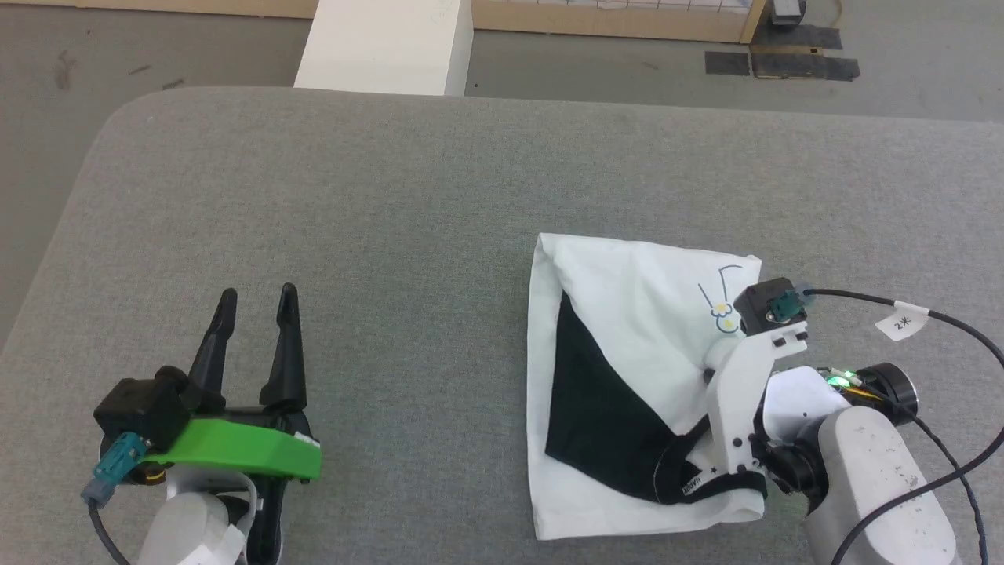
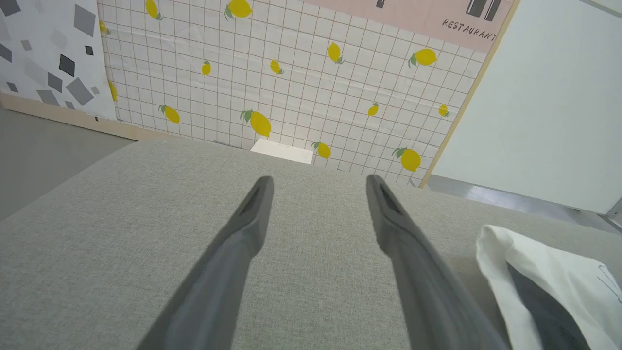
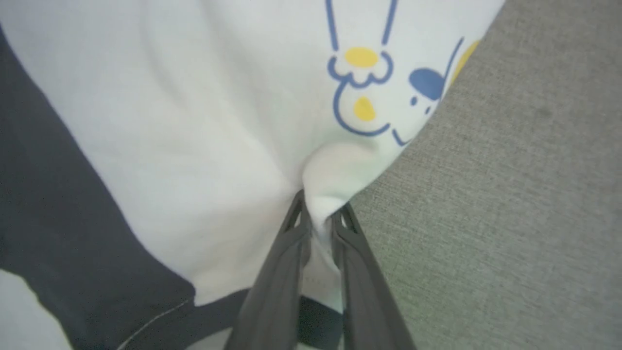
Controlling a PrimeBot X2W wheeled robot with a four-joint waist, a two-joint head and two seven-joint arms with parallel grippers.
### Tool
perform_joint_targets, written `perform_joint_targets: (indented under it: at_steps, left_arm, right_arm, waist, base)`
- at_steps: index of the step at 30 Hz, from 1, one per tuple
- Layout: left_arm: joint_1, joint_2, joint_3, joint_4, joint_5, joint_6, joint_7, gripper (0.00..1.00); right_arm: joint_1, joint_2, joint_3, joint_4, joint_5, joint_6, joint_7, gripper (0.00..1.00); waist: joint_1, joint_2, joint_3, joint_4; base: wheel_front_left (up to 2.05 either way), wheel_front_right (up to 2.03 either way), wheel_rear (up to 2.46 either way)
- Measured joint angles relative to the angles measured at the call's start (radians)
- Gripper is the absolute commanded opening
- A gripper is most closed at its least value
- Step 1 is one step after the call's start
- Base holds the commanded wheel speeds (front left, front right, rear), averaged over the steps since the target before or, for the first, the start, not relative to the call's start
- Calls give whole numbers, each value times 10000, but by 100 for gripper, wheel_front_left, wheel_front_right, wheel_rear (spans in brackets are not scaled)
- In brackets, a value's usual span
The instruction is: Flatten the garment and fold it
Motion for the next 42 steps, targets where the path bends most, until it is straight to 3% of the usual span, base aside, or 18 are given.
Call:
perform_joint_targets:
  at_steps: [6, 13, 14, 17, 23, 35, 42]
  left_arm:
    - [105, 38, 142, -46, 0, 0, -2, 100]
    - [267, 117, 385, -573, 2, -2, -2, 100]
    - [189, 188, 353, -754, 2, -2, -4, 100]
    - [-24, 407, 232, -918, 4, -2, 6, 100]
    - [-352, 892, 267, -1427, 10, -2, 288, 100]
    - [-640, 2104, 840, -3106, 23, 21, 1438, 100]
    - [-616, 2546, 1214, -3843, 10, 61, 1858, 100]
  right_arm:
    - [-16, -759, 1068, -174, 717, -2, 13, 0]
    - [-353, -3352, 2823, -1547, 2067, -2, 1158, 0]
    - [-573, -4102, 2878, -1923, 2326, -2, 1371, 0]
    - [-816, -4890, 2732, -2173, 2522, -2, 1501, 0]
    - [-1170, -5919, 2121, -2130, 2569, -4, 1223, 0]
    - [-2208, -6445, 245, -435, 1569, -2, -121, 0]
    - [-2849, -6228, -1432, 370, 476, 0, -502, 0]
  waist:
    - [0, 0, -227, -243]
    - [0, 0, -304, -1154]
    - [0, 0, -229, -1502]
    - [0, 0, -17, -2016]
    - [0, 1, 768, -2940]
    - [3, 0, 3159, -3801]
    - [3, 0, 4340, -3952]
  base:
    - [0, 0, 0]
    - [0, 0, 0]
    - [0, 0, 0]
    - [0, 0, 0]
    - [0, 0, 0]
    - [0, 0, 0]
    - [0, 0, 0]
